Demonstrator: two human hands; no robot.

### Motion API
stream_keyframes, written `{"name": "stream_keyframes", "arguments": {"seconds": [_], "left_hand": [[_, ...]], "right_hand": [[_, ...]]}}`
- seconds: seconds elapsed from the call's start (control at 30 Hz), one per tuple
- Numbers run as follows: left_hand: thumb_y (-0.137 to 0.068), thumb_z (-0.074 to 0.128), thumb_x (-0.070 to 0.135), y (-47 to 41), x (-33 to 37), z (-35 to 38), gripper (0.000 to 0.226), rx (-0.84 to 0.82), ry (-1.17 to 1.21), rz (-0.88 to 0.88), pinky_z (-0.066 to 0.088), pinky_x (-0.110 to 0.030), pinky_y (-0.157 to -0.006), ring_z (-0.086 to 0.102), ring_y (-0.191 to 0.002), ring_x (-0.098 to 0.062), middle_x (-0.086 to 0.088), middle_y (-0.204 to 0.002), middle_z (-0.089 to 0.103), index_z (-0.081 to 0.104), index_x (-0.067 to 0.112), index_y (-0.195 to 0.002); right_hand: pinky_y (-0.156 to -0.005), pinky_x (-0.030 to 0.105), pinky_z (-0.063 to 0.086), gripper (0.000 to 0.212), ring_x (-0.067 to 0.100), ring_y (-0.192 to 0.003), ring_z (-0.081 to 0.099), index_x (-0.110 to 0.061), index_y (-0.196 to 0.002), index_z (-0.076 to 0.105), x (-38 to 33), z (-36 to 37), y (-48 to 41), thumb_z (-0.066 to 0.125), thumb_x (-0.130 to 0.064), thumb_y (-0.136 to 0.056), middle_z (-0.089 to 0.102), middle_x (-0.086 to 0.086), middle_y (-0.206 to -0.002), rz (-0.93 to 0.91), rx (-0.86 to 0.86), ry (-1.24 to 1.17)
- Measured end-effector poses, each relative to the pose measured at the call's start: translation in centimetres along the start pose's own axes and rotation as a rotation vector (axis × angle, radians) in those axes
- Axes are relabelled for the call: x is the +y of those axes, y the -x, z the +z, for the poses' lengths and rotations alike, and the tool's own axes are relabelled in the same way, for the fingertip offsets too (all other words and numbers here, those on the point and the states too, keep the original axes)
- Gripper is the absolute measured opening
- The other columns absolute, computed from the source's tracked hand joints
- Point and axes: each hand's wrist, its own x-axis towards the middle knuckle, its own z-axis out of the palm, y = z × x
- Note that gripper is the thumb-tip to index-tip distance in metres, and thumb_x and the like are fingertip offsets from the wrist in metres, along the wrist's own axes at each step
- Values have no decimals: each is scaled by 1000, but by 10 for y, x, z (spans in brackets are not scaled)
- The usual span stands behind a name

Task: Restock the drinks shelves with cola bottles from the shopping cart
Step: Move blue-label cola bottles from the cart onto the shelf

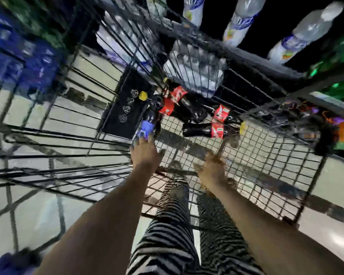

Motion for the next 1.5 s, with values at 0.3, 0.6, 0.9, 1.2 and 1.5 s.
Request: {"name": "stream_keyframes", "arguments": {"seconds": [0.3, 0.6, 0.9, 1.2, 1.5], "left_hand": [[-85, 63, 37, -76, -9, 54, 74, 148, -138, -76, 41, -51, -97, 39, -125, -42, -19, -140, 42, 30, 15, -147], [-81, 59, 8, -99, -12, 95, 52, 499, -249, -35, 55, -44, -66, 64, -87, -40, -23, -111, 64, 51, 10, -133], [-59, 81, 21, -88, -8, 80, 93, 361, -68, -89, 51, -47, -71, 55, -93, -42, -25, -115, 54, 38, 7, -141], [-72, 79, 9, -48, 21, 42, 40, -90, 1107, -270, 58, -36, -77, 67, -79, -15, 1, -90, 67, 57, 25, -102], [-63, 76, 2, -23, 6, 36, 65, -838, 1285, -172, 55, -44, -85, 66, -99, -29, -12, -107, 71, 56, 21, -122]], "right_hand": [[-66, 16, 48, 56, 24, -90, 57, -1, -124, 48, -8, 45, -89, 60, -42, -89, 58, 12, -102, 89, 18, -91], [-77, 28, 49, 73, 26, -103, 59, -10, -139, 35, -21, 85, -114, 58, -53, -85, 56, 15, -120, -14, 6, -321], [-85, 21, 34, 56, 28, -115, 52, -1, -133, 43, -7, 84, -91, 61, -34, -91, 60, 16, -117, -67, -23, -308], [-92, 35, 49, 55, 23, -105, 59, -8, -131, 47, -21, 59, -90, 59, -43, -91, 58, 6, -123, 38, -193, -644], [-99, 41, 43, 68, 22, -115, 58, -21, -125, 58, -23, 34, -98, 70, -60, -71, 64, 4, -125, 231, -409, -1144]]}}
